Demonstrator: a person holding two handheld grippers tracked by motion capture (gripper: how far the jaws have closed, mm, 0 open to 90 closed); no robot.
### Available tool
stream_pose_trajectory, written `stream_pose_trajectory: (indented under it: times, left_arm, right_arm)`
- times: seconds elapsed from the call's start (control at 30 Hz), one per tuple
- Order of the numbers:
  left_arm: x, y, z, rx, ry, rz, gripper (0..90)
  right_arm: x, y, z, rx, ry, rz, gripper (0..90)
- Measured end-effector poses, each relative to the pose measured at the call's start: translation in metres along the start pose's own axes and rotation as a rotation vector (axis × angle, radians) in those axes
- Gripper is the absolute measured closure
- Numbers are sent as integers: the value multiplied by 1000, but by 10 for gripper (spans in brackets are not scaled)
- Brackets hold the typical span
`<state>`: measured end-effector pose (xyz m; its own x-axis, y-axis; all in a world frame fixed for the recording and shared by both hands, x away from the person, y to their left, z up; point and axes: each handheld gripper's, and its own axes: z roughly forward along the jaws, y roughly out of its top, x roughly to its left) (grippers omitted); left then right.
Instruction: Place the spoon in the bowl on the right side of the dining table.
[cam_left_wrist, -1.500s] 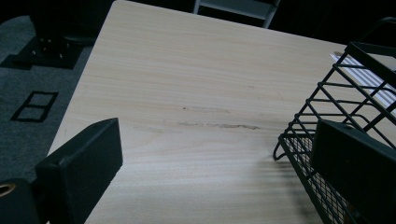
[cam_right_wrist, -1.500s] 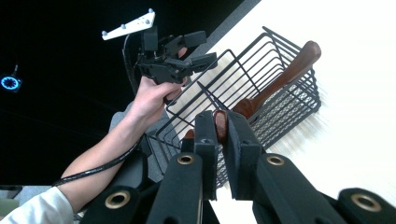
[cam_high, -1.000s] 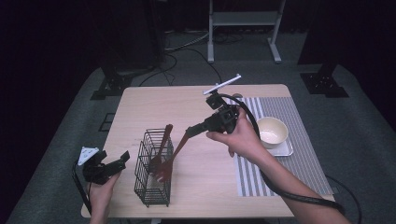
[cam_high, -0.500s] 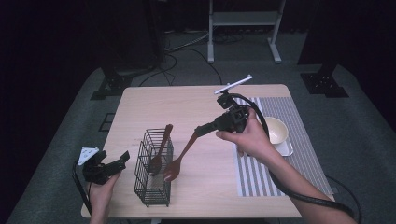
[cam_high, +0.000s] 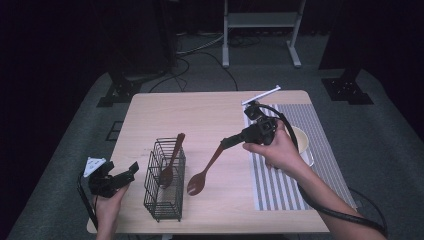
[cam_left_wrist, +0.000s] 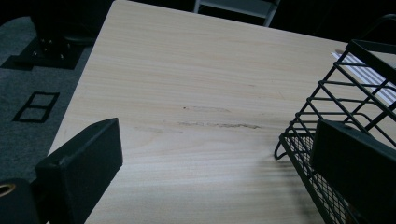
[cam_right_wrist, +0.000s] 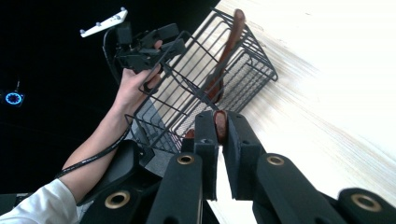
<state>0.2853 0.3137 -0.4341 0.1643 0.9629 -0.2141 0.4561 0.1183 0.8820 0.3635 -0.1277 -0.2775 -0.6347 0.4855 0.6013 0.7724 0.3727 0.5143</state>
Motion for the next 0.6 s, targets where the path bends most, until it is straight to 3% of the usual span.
stream_pose_trajectory:
  times: [0.3, 0.6]
  left_arm:
    - [1, 0, 0, -2, 4, -3, 17]
    - [1, 0, -1, -4, 9, -6, 16]
  right_arm:
    - [-20, -8, -1, 6, -6, 34, 834]
    - [-30, -12, 1, 16, -18, 49, 834]
